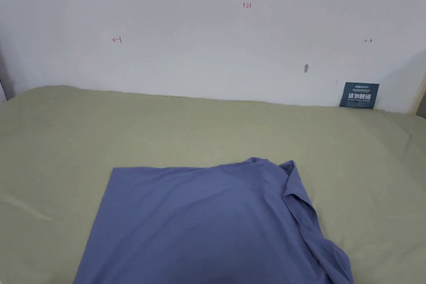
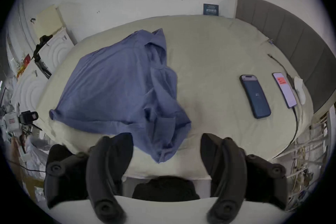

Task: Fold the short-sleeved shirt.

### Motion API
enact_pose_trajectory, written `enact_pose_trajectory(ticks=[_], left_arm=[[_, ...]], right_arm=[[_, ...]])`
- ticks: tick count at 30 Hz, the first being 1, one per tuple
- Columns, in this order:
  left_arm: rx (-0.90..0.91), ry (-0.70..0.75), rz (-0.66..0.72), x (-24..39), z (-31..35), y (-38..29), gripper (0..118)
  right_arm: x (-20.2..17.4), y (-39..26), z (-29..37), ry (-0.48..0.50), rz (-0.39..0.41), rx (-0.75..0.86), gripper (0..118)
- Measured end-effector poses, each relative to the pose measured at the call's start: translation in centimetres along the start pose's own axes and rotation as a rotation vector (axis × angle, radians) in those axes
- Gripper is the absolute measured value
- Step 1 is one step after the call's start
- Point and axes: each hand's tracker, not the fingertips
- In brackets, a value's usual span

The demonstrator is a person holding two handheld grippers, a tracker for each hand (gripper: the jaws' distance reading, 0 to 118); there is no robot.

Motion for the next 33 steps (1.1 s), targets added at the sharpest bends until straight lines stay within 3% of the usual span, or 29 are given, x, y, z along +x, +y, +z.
enact_pose_trajectory(ticks=[1,2,6,11,12,13,14,16,19,22,24,25,26,27,28,29,30,33], left_arm=[[0.001,-0.008,-0.013,0.5,0.0,-0.2,15],[-0.005,-0.010,-0.024,0.9,-0.1,-0.3,0],[-0.042,0.024,-0.051,1.8,-1.1,-1.0,0],[-0.060,0.048,-0.031,1.4,-2.6,-1.3,2],[-0.058,0.046,-0.017,1.1,-2.9,-1.2,13],[-0.055,0.043,0.003,0.9,-3.2,-1.0,35],[-0.053,0.044,0.014,0.8,-3.6,-0.6,68],[-0.037,0.032,0.032,0.6,-4.5,-0.2,79],[-0.018,-0.034,0.032,0.7,-6.4,0.4,84],[-0.069,0.003,0.017,1.1,-9.0,0.6,84],[-0.101,0.028,0.026,1.2,-10.3,0.6,73],[-0.096,0.032,0.042,1.4,-10.4,0.4,57],[-0.069,0.036,0.055,1.5,-10.2,0.0,22],[-0.049,0.036,0.062,1.7,-10.0,-0.2,6],[-0.043,0.025,0.068,1.6,-9.7,-0.3,5],[-0.041,0.027,0.073,1.6,-9.5,-0.4,4],[-0.046,0.023,0.079,1.5,-9.4,-0.4,4],[-0.051,-0.003,0.118,0.4,-9.2,-0.4,4]], right_arm=[[-0.1,-0.2,0.0,0.010,0.010,-0.014,38],[-0.4,-0.4,-0.2,0.012,0.027,-0.026,0],[-1.2,-1.3,-0.8,-0.056,0.124,-0.048,0],[-0.9,-2.0,-1.1,-0.039,0.113,-0.062,0],[-0.9,-2.0,-1.0,-0.038,0.112,-0.058,0],[-0.9,-2.3,-1.0,-0.038,0.111,-0.052,0],[-0.8,-2.3,-1.0,-0.036,0.110,-0.050,0],[-0.7,-2.2,-1.0,-0.039,0.103,-0.048,0],[-0.2,-2.2,-1.0,-0.039,0.081,-0.045,0],[0.1,-2.2,-1.1,-0.047,0.058,-0.035,0],[0.4,-2.0,-1.3,-0.053,0.050,-0.029,0],[0.7,-2.1,-1.7,-0.049,0.046,-0.028,0],[1.0,-2.0,-2.0,-0.034,0.038,-0.030,4],[1.2,-1.9,-2.2,-0.021,0.030,-0.032,22],[1.3,-2.0,-2.5,-0.026,0.030,-0.031,55],[1.5,-2.0,-3.1,-0.019,0.034,-0.045,98],[1.5,-2.1,-3.5,-0.013,0.044,-0.068,109],[1.2,-2.3,-4.6,0.034,0.080,-0.076,101]])
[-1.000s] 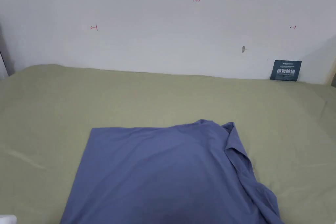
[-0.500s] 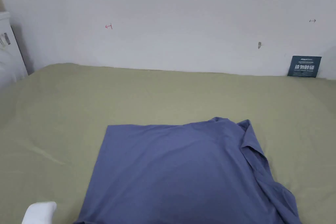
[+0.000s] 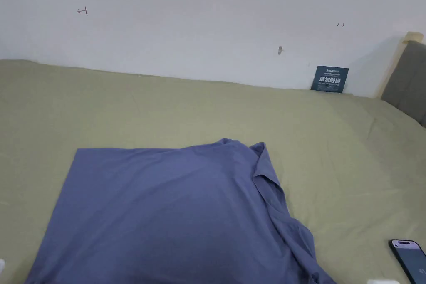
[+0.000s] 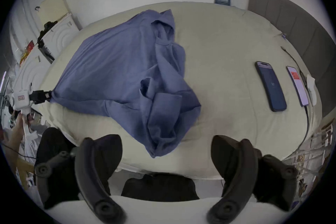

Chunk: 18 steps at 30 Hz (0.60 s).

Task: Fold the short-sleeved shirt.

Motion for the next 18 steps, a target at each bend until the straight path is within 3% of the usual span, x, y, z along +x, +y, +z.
enact_pose_trajectory(ticks=[2,3,5,8,12,18], left_arm=[[0.009,0.010,0.010,-0.7,0.1,0.0,4],[0.008,0.008,0.018,-1.2,0.0,0.1,4],[0.005,-0.018,0.056,-1.8,0.2,0.1,4],[0.019,-0.035,0.048,-1.9,0.1,0.2,3],[0.038,-0.026,0.016,-1.4,0.6,0.2,3],[0.087,-0.060,0.040,-1.7,2.9,1.8,3]], right_arm=[[-0.4,0.2,-1.2,-0.033,0.024,-0.024,95],[-0.5,0.3,-1.6,-0.053,0.036,-0.041,77],[-0.8,0.4,-2.3,-0.081,0.051,-0.080,4],[-0.7,0.1,-2.1,-0.033,0.006,-0.011,4],[-1.0,0.1,-0.9,-0.040,0.026,0.018,4],[-1.0,3.0,2.5,0.001,-0.020,0.196,4]])
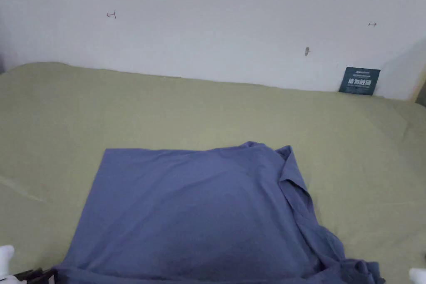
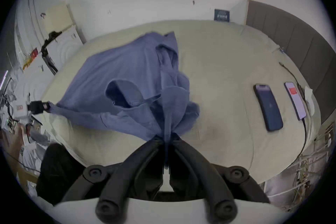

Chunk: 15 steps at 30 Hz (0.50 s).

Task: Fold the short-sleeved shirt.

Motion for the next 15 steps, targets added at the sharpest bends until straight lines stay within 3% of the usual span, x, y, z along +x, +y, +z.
enact_pose_trajectory(ticks=[7,15], left_arm=[[0.011,-0.017,0.001,0.8,-0.8,6.1,3],[-0.147,0.026,-0.051,1.2,-8.4,13.1,3]], right_arm=[[-0.1,7.4,-3.4,-0.009,0.029,0.007,3],[0.9,13.0,-13.9,-0.058,0.023,-0.142,4]])
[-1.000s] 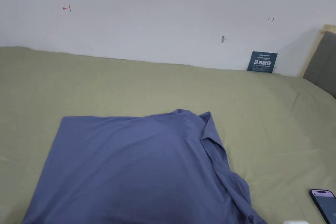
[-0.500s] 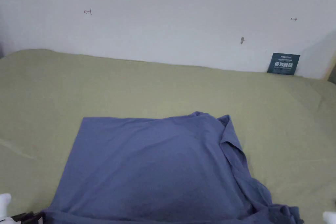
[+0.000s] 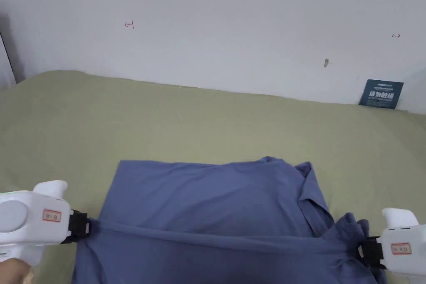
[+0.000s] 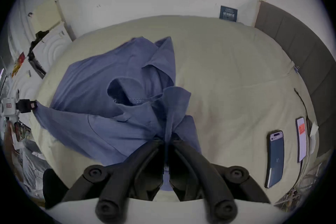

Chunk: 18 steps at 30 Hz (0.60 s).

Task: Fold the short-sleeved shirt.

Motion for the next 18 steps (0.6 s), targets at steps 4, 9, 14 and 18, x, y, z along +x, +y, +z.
enact_pose_trajectory(ticks=[4,9,14,18], left_arm=[[-0.052,0.030,0.020,-0.6,-3.3,1.1,4],[-0.104,0.101,0.022,-0.9,-5.1,0.6,83],[-0.019,0.070,0.055,-1.5,-0.3,-1.0,82],[0.039,0.084,-0.030,-0.8,4.0,-4.3,80]], right_arm=[[-0.4,1.1,-2.9,-0.026,0.011,-0.026,4],[0.3,1.5,-5.7,-0.020,-0.026,-0.129,75],[1.3,-0.1,-0.9,0.017,-0.050,0.033,83],[1.2,-2.8,3.7,-0.003,-0.039,0.066,83]])
